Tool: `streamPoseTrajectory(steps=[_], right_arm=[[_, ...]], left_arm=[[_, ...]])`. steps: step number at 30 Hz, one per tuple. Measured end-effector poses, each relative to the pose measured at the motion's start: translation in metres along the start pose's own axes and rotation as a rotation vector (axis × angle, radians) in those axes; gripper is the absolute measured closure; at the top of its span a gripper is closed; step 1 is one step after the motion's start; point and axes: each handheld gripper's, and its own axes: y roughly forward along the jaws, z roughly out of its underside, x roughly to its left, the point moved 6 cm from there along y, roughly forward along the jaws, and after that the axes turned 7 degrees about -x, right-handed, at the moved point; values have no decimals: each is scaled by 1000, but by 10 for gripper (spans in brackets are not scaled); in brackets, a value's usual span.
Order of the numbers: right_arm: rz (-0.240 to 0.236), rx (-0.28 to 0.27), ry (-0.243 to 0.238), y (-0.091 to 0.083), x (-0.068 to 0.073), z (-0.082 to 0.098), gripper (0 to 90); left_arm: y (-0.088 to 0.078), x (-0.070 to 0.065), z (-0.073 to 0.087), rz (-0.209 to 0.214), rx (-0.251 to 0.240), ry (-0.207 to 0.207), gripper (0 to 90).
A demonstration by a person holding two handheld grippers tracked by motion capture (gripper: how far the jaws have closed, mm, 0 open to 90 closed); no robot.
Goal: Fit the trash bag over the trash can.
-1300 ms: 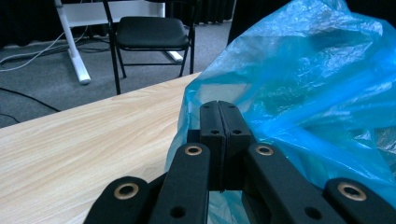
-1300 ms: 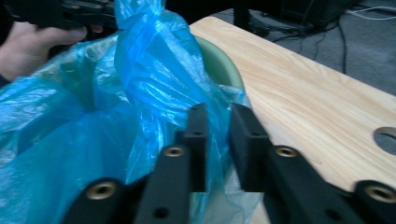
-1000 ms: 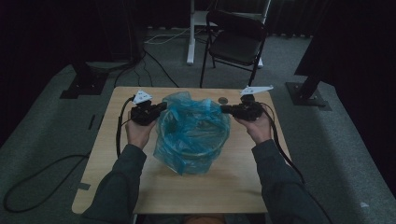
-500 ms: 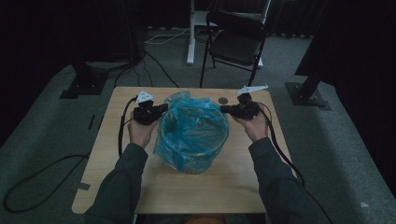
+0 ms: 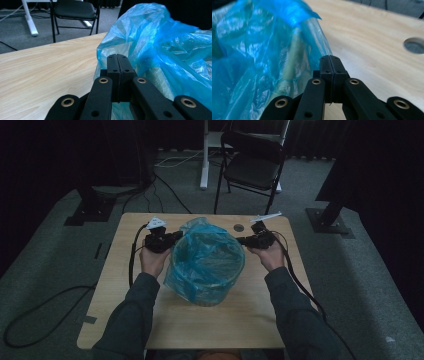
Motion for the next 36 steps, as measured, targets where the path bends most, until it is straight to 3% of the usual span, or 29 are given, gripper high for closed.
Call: streamPoseTrajectory(steps=[2, 7, 8, 14, 16, 21, 31, 34, 36], right_arm=[[16, 23, -10, 3, 0, 1, 900], [31, 32, 21, 5, -4, 3, 900], [39, 68, 21, 7, -6, 6, 900], [86, 100, -13, 5, -9, 10, 900], [66, 60, -21, -1, -7, 10, 900], [56, 36, -39, -8, -5, 13, 899], [31, 98, -34, -2, -6, 35, 881], [32, 90, -34, -6, -6, 36, 871], [37, 74, -35, -12, -5, 34, 838]], left_arm=[[1, 1, 0, 2, 1, -4, 895], [3, 0, -2, 13, 4, -13, 895], [3, -1, -3, 15, 5, -13, 895], [3, 3, 1, -5, 21, -11, 896], [1, 7, 8, -7, 27, -26, 896], [1, 11, 19, -11, 49, -35, 896], [6, 9, 40, -9, 104, -40, 895], [4, 11, 40, -29, 102, -46, 882], [-1, 13, 38, -45, 90, -52, 826]])
